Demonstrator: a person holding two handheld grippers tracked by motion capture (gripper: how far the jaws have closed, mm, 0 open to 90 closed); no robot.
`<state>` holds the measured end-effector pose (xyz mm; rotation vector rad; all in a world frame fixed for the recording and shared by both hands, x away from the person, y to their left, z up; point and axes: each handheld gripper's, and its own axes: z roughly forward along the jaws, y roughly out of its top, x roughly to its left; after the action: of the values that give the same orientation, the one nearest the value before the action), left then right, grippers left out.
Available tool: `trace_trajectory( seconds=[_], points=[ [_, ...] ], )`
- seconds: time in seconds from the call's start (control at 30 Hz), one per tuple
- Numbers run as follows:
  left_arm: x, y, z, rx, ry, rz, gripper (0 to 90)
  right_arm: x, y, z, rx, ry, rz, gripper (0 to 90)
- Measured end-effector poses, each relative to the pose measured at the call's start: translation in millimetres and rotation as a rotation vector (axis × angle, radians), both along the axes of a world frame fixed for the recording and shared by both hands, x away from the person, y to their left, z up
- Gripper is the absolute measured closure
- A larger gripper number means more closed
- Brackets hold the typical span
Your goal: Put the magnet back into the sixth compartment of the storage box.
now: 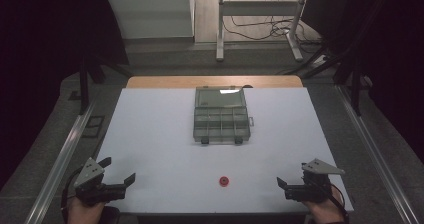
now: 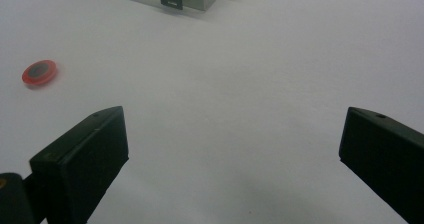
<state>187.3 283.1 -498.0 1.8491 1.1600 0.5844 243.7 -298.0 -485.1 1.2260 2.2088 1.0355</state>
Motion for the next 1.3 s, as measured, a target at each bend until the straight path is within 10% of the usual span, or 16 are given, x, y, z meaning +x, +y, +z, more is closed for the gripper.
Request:
trace_trajectory(
  seconds=[1.3],
  points=[
    [1.7, -1.3, -0.3, 0.012, 0.013, -0.025, 0.1, 6.3, 10.7, 4.4, -0.038, 0.018, 0.067, 0.0]
  ],
)
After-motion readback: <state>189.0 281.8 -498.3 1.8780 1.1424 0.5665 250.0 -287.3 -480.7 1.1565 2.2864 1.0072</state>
